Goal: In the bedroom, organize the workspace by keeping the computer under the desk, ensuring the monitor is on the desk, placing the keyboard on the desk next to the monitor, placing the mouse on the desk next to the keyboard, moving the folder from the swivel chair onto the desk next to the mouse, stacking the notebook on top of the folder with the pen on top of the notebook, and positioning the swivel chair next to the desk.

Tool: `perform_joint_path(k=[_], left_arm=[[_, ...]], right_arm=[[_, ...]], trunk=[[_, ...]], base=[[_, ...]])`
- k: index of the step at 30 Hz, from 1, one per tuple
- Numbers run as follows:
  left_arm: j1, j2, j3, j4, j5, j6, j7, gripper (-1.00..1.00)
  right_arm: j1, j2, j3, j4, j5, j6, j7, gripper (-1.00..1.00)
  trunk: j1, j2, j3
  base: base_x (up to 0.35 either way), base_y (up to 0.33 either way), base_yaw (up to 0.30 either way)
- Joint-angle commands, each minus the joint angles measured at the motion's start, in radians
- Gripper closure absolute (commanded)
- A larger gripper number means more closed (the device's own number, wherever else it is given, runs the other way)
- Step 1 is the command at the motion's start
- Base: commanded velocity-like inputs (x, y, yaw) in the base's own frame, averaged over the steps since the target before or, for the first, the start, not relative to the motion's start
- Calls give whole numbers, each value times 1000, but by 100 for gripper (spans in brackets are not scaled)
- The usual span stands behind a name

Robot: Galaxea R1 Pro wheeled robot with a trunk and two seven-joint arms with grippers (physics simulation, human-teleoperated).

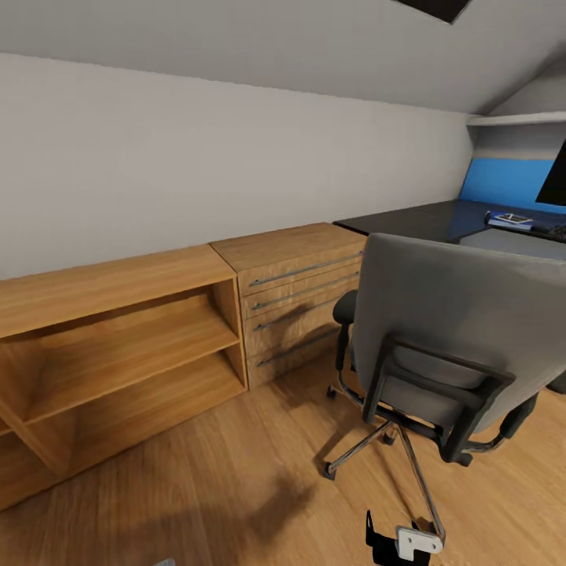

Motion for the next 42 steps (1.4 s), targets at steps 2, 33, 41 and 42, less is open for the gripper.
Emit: perform_joint_path(k=[2,33,41,42], left_arm=[[-1,-1,9,-1,-9,-2,-6,-100],[-1,-1,9,-1,-9,-3,-6,-100],[-1,-1,9,-1,-9,-3,-6,-100],[-1,-1,9,-1,-9,-3,-6,-100]], right_arm=[[-1,-1,9,-1,-3,-1,-8,-100],[-1,-1,10,0,-3,1,-7,-100],[-1,-1,10,0,-3,1,-7,-100],[-1,-1,10,0,-3,1,-7,-100]], trunk=[[0,0,-1],[0,0,-1],[0,0,-1],[0,0,-1]], base=[[0,0,-270],[0,13,-270],[0,252,-270],[0,281,-270]])
